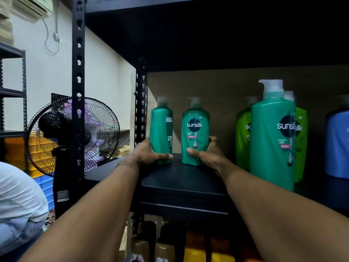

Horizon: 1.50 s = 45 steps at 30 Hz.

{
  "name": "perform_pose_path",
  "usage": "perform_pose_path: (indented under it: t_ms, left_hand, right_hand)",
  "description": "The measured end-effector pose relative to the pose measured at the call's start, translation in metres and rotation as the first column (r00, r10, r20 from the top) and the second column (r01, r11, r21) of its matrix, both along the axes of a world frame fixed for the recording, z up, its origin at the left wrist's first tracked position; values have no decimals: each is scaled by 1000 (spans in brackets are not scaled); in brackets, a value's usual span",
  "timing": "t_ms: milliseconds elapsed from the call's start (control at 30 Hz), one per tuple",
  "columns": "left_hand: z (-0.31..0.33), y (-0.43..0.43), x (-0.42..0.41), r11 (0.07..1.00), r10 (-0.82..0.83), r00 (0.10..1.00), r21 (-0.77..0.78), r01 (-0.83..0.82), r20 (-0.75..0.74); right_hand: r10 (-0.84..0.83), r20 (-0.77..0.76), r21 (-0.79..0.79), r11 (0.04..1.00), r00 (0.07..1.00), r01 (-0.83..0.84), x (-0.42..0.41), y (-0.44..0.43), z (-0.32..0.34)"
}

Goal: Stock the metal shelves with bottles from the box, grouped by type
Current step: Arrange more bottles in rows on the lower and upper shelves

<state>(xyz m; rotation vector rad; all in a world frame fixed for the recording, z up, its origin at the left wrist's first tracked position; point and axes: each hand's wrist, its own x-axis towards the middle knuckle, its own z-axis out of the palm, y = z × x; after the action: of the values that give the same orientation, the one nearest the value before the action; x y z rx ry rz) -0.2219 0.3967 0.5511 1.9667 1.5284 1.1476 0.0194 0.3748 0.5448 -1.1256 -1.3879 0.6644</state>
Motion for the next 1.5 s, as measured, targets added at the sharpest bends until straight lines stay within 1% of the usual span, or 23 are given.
perform_pose_path:
  t_ms: [233, 367, 467, 533, 667, 767, 867, 1033, 1133, 1233, 1300, 1433, 1500]
  left_hand:
    - [-2, -2, 1, 1000, -26, 999, 15, 25, 20]
    - [0, -11, 3, 995, -69, 997, 68, 70, -16]
    - [5, -19, 7, 993, -106, 992, 60, 102, 67]
    - [5, -23, 7, 991, -121, 989, 75, 115, 87]
    - [7, -28, 9, 990, -128, 983, 69, 120, 128]
    - [7, -26, 10, 992, -127, 967, 49, 119, 223]
    - [5, -23, 12, 989, -130, 955, 99, 107, 266]
    - [2, -20, 15, 978, -151, 968, 176, 116, 199]
    - [1, -12, 10, 985, -133, 979, 132, 113, 157]
    - [3, -8, 11, 987, -70, 991, 150, 53, 112]
    - [6, -3, 10, 993, -27, 996, 114, 17, 87]
    - [23, 9, 10, 994, -84, 996, 70, 84, -10]
    - [24, 11, 14, 992, -96, 995, 80, 96, 3]
  right_hand:
    - [-31, 39, 2, 1000, 999, 31, -1, 0, 1]
    - [-47, 125, -18, 999, 991, 50, -5, -2, 0]
    - [-97, 144, -16, 995, 985, 101, -4, -5, 2]
    - [-132, 171, -12, 991, 976, 136, -4, -3, 2]
    - [-138, 176, -51, 988, 975, 149, -2, -1, 4]
    - [-146, 172, -53, 986, 974, 157, -2, -2, 4]
    - [-168, 188, -51, 982, 968, 181, -3, -2, 2]
    - [-227, 214, -30, 971, 950, 238, -5, -4, 2]
    - [-259, 250, -13, 963, 933, 270, -7, -9, 3]
    - [-281, 257, -9, 956, 925, 293, -8, -14, 4]
    - [-300, 264, -2, 950, 916, 312, -8, -15, 4]
    - [-321, 271, 15, 944, 908, 329, -9, -8, 4]
    - [-336, 282, 33, 940, 899, 341, -8, -6, 4]
